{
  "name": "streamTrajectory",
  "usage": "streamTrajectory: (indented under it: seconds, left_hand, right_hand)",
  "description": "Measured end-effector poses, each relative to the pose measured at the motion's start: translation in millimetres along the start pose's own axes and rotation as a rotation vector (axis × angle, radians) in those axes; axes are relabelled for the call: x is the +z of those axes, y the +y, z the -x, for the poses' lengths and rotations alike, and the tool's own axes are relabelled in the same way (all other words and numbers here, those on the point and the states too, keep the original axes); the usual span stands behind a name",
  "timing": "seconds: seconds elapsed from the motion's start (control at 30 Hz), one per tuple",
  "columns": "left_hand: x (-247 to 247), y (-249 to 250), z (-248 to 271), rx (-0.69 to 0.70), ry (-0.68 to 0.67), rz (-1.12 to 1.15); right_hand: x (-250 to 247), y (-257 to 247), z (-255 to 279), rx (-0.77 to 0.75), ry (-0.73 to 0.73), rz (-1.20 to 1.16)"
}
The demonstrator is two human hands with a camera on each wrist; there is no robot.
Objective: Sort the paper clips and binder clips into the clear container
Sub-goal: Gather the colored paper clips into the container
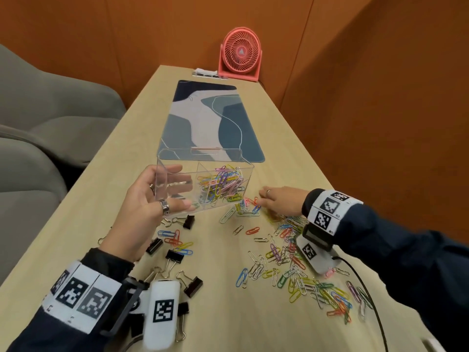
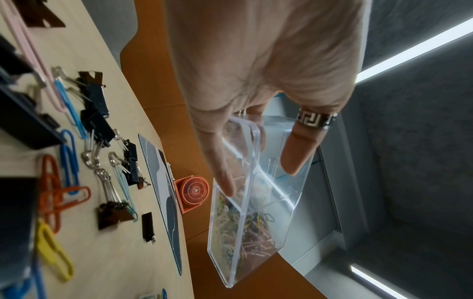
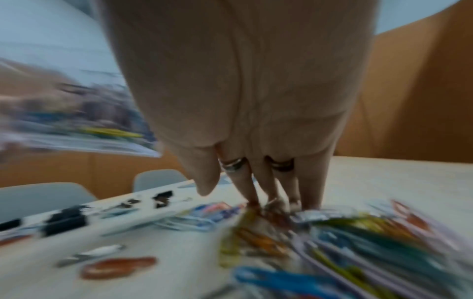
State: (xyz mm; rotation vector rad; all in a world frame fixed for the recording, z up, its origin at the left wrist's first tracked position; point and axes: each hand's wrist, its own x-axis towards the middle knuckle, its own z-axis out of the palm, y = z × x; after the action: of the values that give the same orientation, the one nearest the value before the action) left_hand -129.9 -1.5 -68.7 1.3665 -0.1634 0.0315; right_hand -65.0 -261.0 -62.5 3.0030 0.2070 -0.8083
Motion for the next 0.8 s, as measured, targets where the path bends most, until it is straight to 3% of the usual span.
streamTrajectory:
  seconds: [0.17, 0.27, 0.4, 0.5, 0.7, 0.8]
  left_hand:
    - [1, 1, 1, 0.007, -0.007, 0.007]
    - [1, 0, 0, 0.016, 0.001, 0.010]
    - [0, -2, 0, 0.016, 0.012, 0.012]
    - [1, -2, -1, 0.016, 0.011, 0.033]
    - [2, -3, -1, 0.024, -0.017, 0.041]
    - [2, -3, -1, 0.025, -0.007, 0.039]
  right_hand:
    - [-4, -28, 18, -0.267, 0.052, -0.036]
    - [1, -41, 15, -0.357, -0.055, 0.110]
    - [9, -27, 15, -0.369, -0.159, 0.269]
    - [8, -7, 29, -0.355, -0.209, 0.197]
    - [-6, 6, 22, -0.307, 0.159, -0.094]
    - [-4, -3, 7, -0.262, 0.060, -0.061]
